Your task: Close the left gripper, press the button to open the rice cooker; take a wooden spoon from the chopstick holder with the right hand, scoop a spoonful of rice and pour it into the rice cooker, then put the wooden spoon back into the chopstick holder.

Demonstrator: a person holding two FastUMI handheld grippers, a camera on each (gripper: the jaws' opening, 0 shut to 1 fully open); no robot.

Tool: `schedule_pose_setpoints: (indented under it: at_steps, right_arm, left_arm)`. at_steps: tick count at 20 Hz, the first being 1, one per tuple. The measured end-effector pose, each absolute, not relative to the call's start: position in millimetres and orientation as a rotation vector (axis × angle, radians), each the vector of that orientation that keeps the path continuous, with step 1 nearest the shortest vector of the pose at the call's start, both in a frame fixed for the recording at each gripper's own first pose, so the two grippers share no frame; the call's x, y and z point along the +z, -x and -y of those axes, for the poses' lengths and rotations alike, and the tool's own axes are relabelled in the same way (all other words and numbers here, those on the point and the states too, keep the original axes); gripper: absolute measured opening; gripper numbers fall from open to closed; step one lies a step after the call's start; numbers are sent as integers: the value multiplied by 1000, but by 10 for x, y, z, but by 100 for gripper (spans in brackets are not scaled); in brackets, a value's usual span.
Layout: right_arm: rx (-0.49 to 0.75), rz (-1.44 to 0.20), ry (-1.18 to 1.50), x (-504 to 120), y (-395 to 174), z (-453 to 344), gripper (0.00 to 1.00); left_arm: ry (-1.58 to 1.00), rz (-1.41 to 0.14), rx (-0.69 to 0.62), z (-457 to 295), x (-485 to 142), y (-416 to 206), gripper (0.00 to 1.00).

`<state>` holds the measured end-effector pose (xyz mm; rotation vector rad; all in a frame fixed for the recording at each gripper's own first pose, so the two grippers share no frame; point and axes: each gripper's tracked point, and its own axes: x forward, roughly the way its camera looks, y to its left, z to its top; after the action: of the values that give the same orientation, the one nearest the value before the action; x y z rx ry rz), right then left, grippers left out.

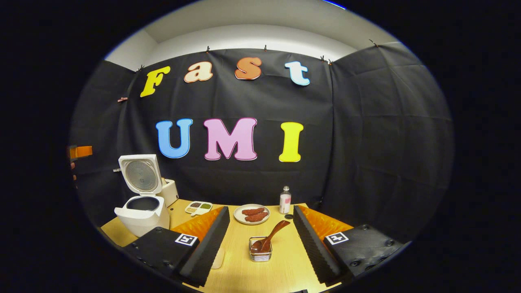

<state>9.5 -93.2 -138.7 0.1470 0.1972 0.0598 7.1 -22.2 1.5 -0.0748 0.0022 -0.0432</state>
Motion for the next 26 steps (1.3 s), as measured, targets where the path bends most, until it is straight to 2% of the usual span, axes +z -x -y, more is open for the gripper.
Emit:
schedule_pose_setpoints:
  at_steps: [9,12,14,20,24,26]
  right_arm:
    - [149,-401,-320,-2793,-735,1036,97]
    - [183,-476,-368,-3194,-949,1026,84]
    - [214,-512,-349,-3452,-1085,978,84]
    - [258,-597,-338,-4040,-1443,836,84]
    - [313,-589,-341,-4170,-1598,683,84]
    - [325,-582,-347,-4221,-1640,612,69]
  left_arm:
    - [71,-73,49,568,-166,268,95]
    - [71,-109,78,623,-250,308,95]
    - [62,-126,104,632,-301,327,95]
    - [80,-187,161,681,-472,377,95]
    - [96,-207,215,623,-515,417,95]
    - [97,-211,232,602,-532,454,95]
